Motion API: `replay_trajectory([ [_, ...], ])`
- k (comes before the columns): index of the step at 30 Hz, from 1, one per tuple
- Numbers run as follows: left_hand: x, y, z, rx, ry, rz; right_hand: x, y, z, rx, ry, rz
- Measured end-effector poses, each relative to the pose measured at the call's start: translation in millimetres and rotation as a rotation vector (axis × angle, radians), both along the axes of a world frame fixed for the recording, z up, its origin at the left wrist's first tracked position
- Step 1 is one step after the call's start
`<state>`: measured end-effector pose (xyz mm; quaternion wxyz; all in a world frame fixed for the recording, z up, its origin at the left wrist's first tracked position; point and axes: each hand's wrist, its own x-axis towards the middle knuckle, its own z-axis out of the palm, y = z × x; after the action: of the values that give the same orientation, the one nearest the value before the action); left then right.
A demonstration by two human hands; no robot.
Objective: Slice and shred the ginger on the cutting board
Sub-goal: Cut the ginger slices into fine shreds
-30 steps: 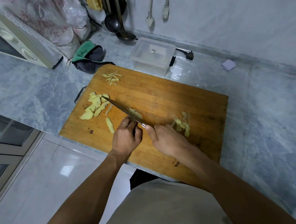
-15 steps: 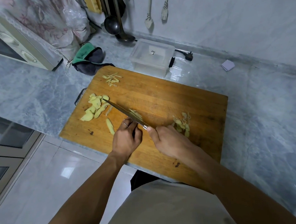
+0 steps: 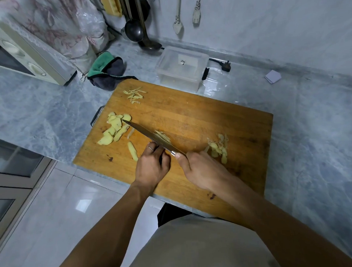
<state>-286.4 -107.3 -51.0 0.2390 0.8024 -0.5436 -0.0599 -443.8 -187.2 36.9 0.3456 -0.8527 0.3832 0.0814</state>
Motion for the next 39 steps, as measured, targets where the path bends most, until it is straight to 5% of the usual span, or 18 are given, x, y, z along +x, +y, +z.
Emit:
replay_trajectory([
  [39, -1.5, -0.1, -1.8, -0.022, 0.007, 0.014, 5.5, 1.6, 2.9, 0.035, 0.027, -0.010],
])
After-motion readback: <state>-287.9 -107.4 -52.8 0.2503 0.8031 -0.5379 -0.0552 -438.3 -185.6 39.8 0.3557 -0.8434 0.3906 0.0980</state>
